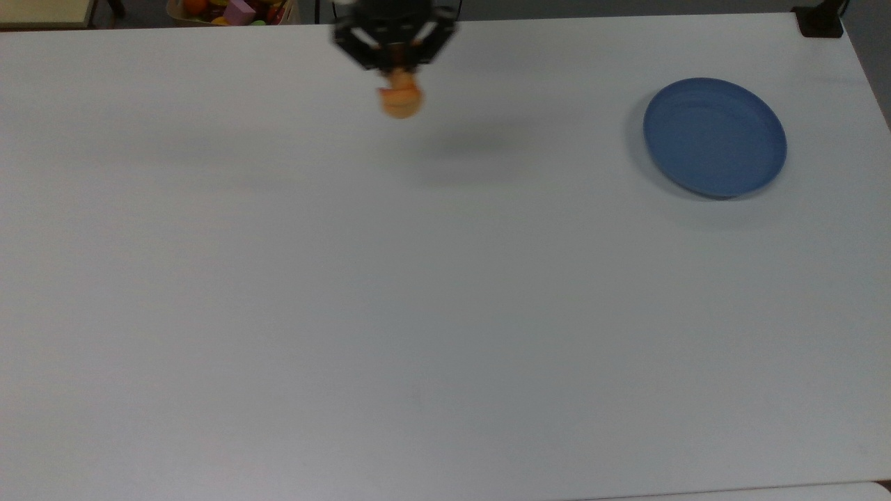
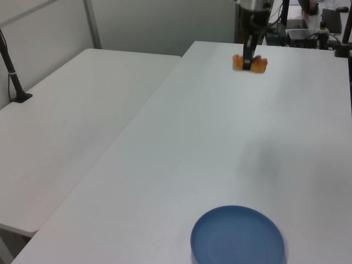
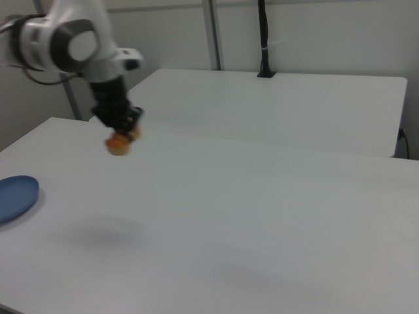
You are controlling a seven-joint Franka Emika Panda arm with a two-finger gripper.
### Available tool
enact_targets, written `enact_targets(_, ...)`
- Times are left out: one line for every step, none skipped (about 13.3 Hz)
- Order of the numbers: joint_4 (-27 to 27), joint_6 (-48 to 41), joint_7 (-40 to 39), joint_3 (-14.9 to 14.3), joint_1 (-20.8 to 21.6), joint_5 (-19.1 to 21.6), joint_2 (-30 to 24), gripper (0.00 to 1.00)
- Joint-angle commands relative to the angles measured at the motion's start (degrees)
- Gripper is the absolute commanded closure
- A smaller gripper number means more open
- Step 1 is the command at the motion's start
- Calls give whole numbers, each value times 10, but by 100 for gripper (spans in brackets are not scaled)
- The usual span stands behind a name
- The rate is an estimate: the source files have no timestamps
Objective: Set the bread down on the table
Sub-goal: 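Lift the bread roll off the plate and carry it across the table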
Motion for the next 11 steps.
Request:
enact_targets(-18,-6,-131,-134,10,33,-11,100)
enact_targets(-24,-7,-161,-161,10,33,-10,100)
enact_targets(-35,-4,-195,-193,5,33,-7,100)
enact_targets(-37,2,-216,-212,-2,33,-2,100)
enact_targets(-52,22,-251,-237,-14,33,9,100)
enact_targets(-66,44,-272,-244,-29,33,12,100)
enact_targets(-77,70,-287,-244,-47,33,17,100)
enact_targets(-90,90,-299,-244,-62,32,20,100)
enact_targets(-113,119,-327,-246,-81,31,26,100)
enact_targets(-125,150,-343,-251,-95,31,34,100)
enact_targets(-137,177,-354,-253,-107,31,42,100)
